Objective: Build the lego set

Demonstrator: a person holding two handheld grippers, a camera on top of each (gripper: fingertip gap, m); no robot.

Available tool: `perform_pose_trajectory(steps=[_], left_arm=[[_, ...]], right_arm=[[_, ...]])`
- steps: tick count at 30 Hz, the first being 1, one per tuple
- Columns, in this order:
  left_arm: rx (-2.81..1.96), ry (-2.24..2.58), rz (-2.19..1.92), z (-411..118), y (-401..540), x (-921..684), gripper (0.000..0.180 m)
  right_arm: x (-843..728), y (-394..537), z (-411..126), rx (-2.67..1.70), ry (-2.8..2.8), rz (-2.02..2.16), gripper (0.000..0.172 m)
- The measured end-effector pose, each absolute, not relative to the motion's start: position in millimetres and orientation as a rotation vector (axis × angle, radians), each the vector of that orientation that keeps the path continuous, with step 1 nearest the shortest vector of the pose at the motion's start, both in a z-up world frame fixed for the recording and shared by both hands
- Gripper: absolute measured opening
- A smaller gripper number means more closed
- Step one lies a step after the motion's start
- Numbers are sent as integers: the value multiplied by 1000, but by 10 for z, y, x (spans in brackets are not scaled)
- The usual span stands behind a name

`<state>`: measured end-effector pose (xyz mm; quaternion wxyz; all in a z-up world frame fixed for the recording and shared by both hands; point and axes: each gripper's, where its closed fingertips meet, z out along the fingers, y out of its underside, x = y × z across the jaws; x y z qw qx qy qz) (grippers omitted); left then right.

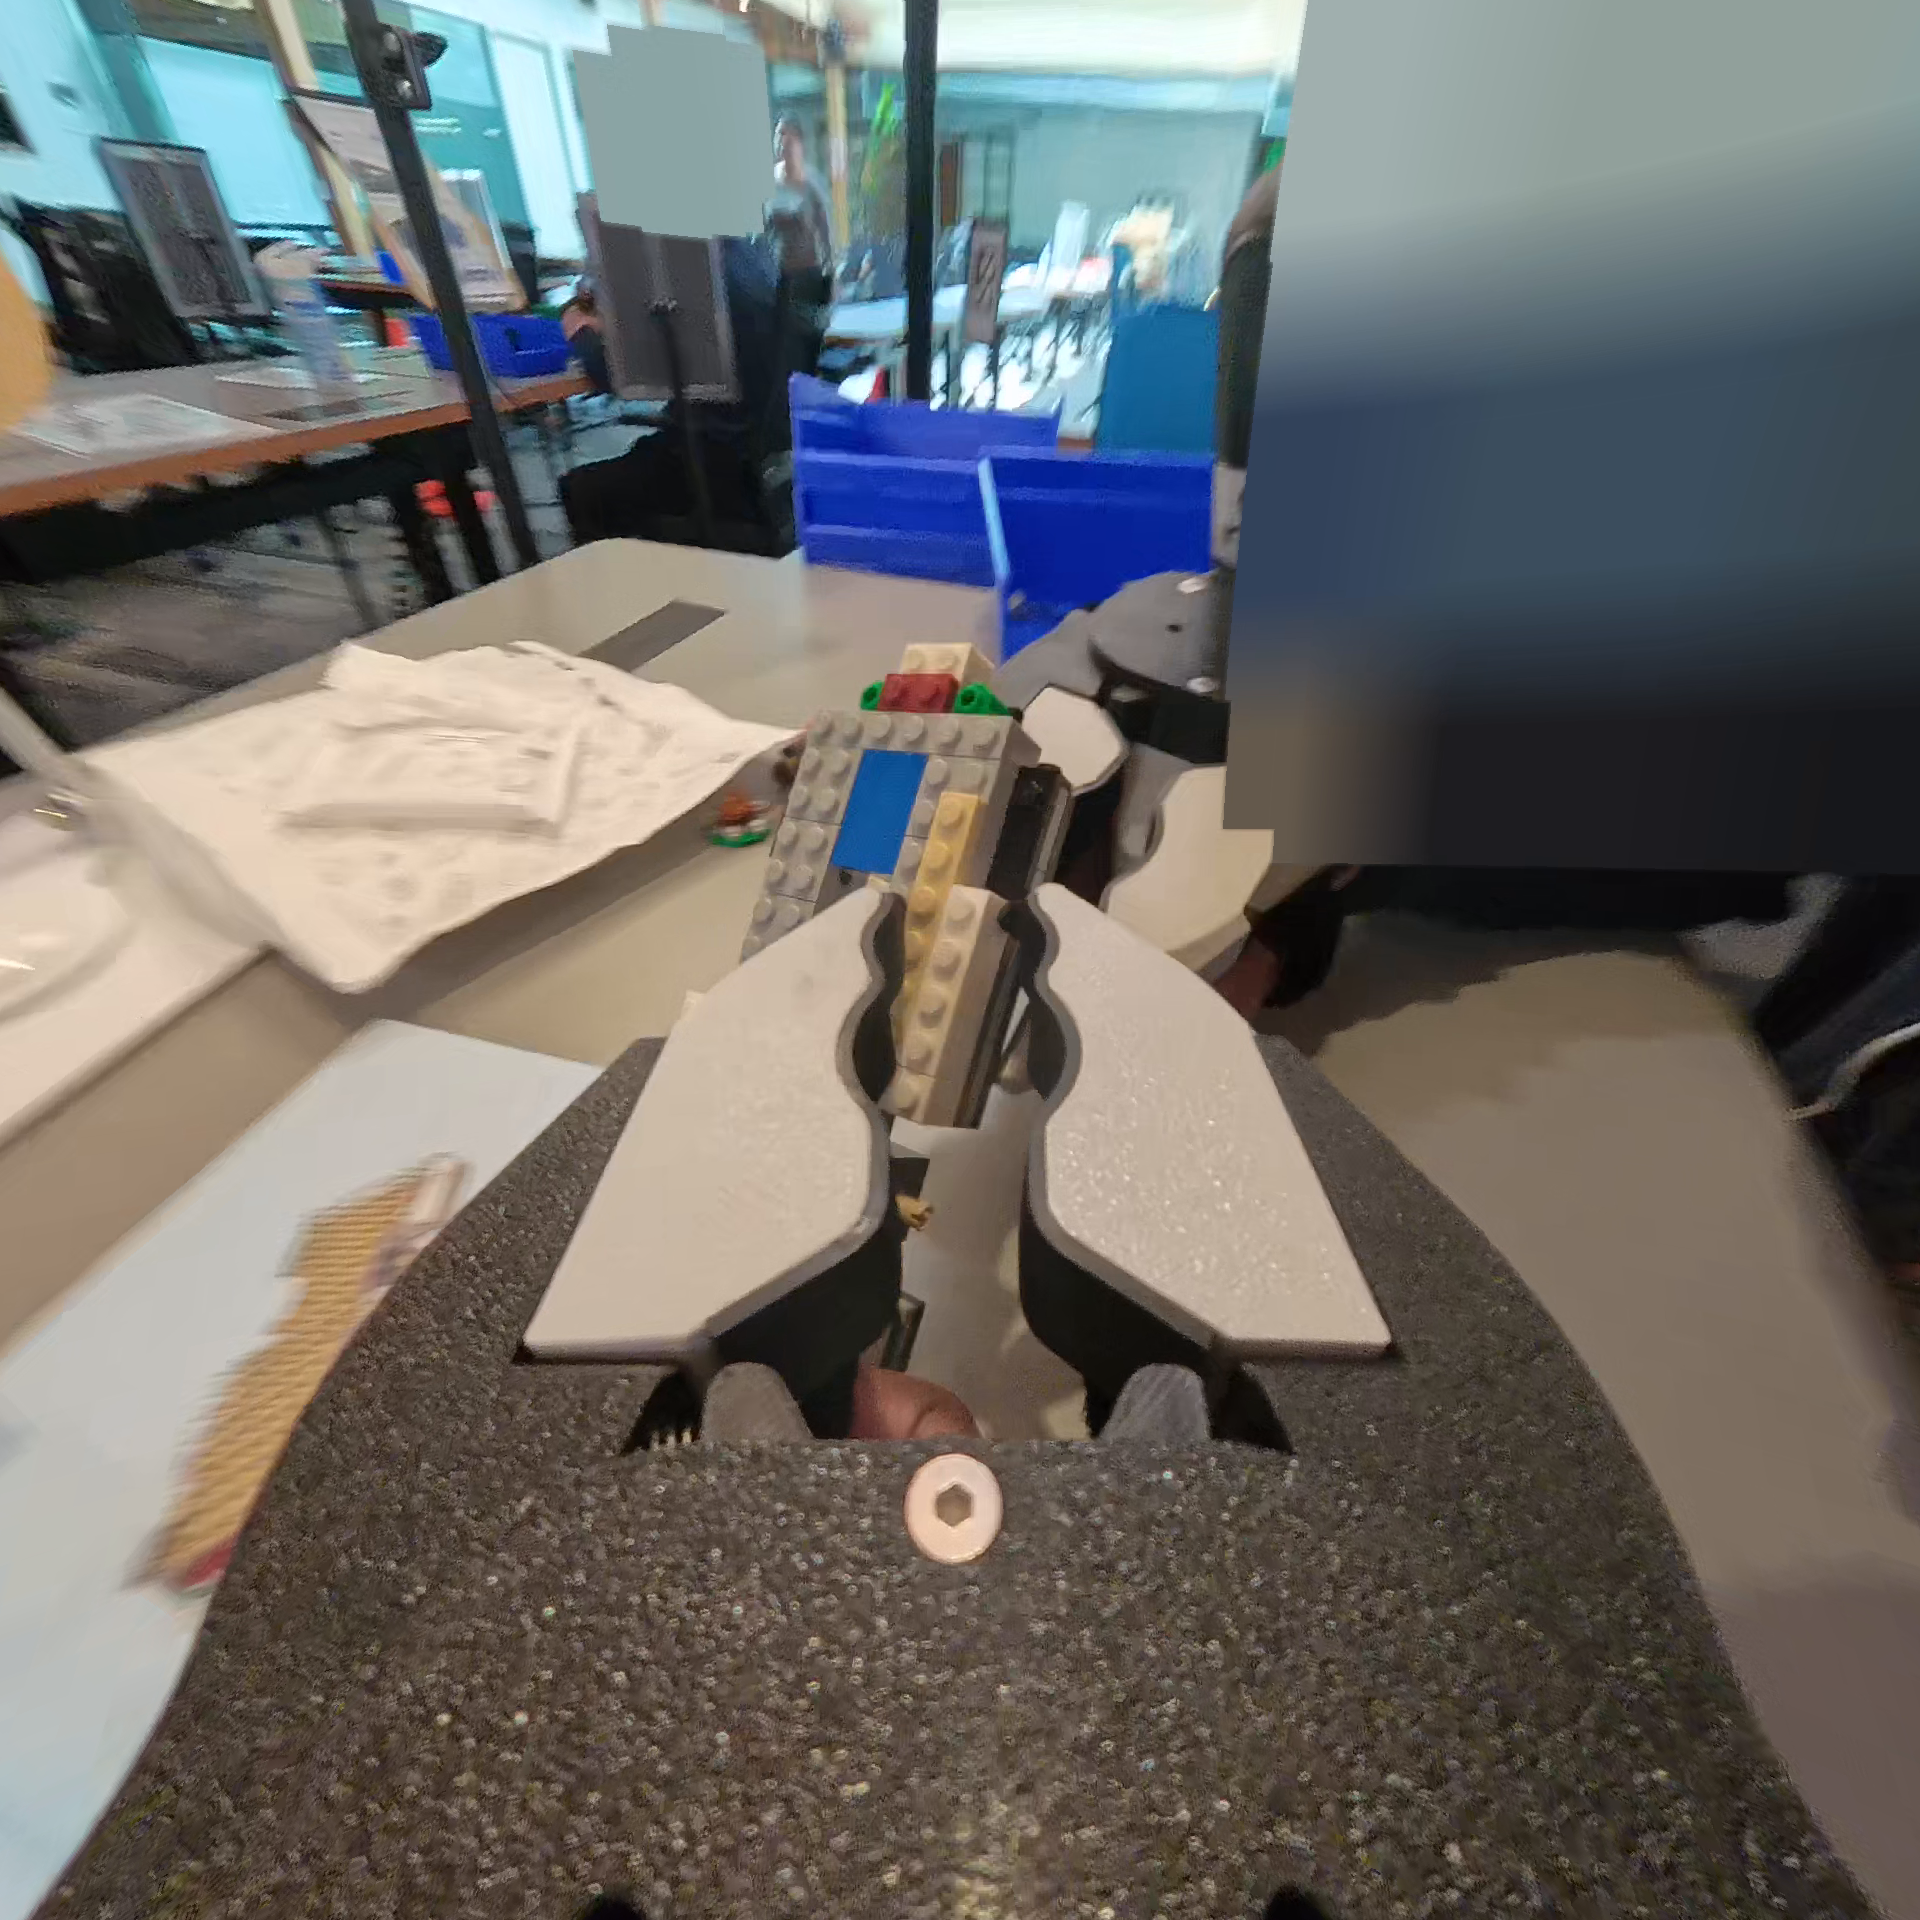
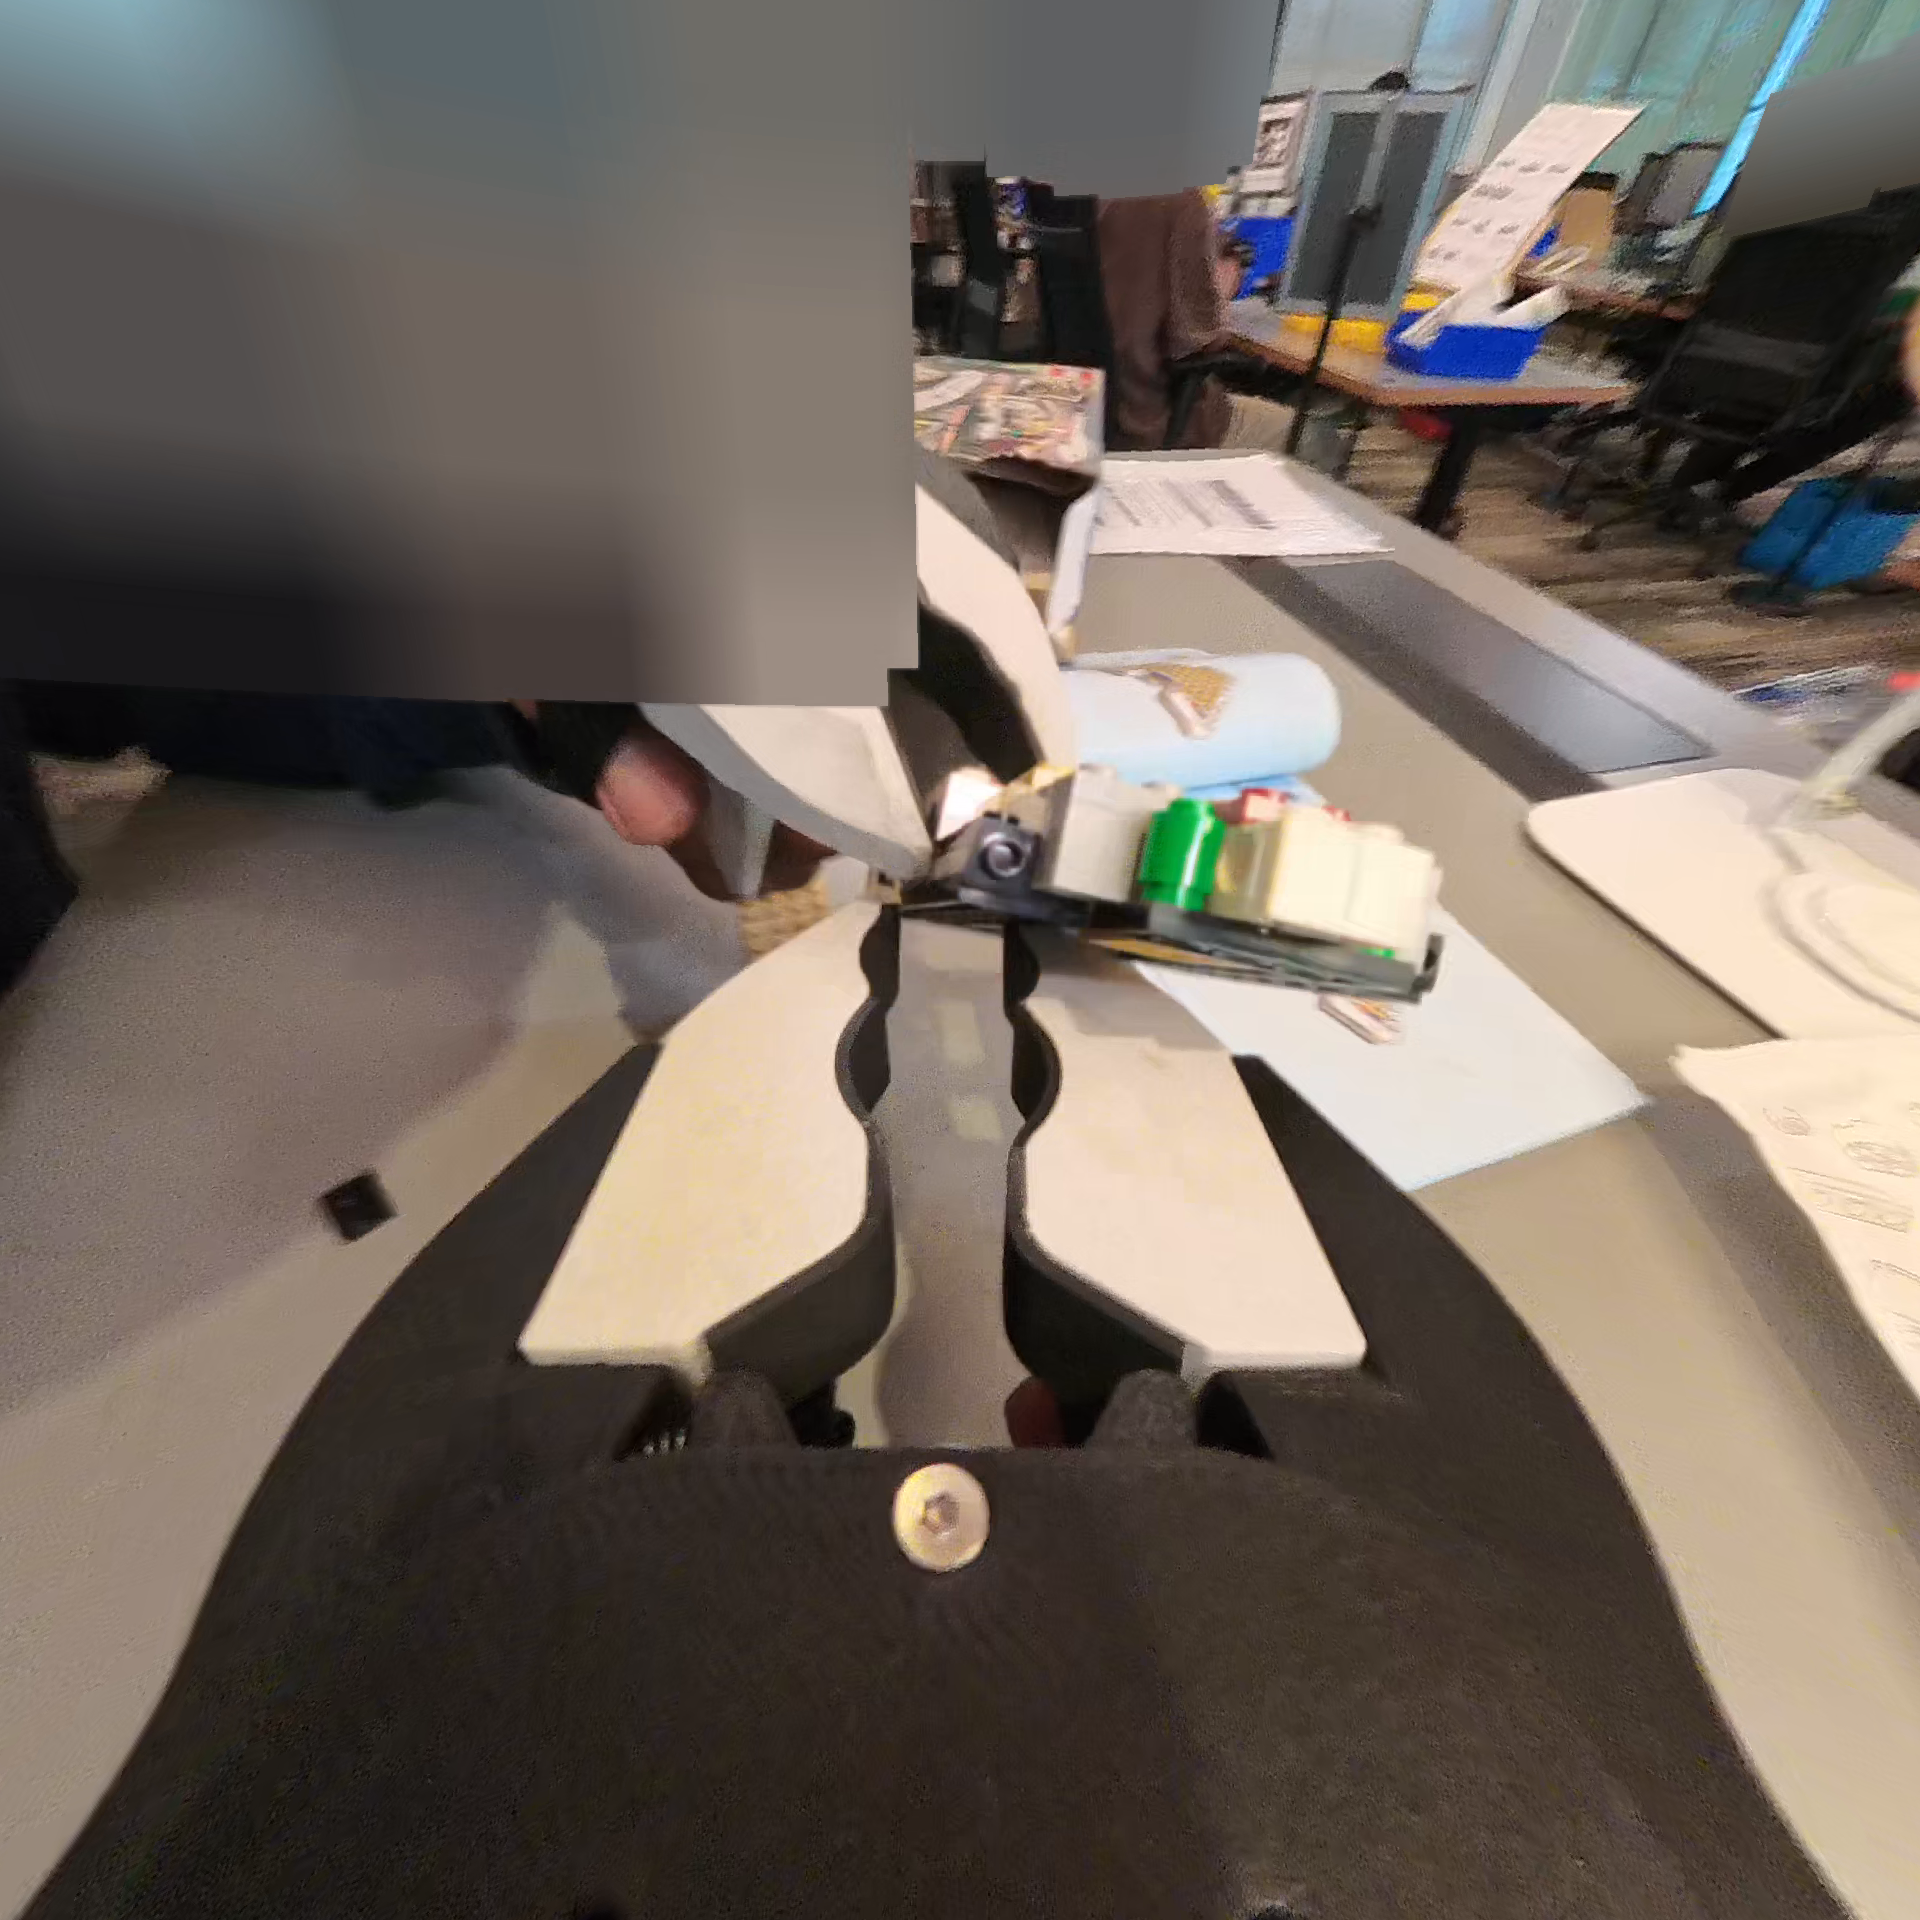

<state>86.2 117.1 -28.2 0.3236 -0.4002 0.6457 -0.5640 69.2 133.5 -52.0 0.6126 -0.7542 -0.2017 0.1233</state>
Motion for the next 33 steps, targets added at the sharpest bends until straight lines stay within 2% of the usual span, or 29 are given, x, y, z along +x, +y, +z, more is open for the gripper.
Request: perform_pose_trajectory(steps=[2, 9, 33], left_arm=[[-1000, 1729, -1262, -292, 1243, 907, 21], [-1095, 1727, -1314, -387, 1269, 888, 22], [-1211, 1789, -1288, -519, 1249, 845, 27]], right_arm=[[776, 1441, -565, -1773, -424, 129, 17], [725, 1435, -642, -1789, -359, 284, 16], [772, 1356, -685, -1812, -336, 371, 19]])
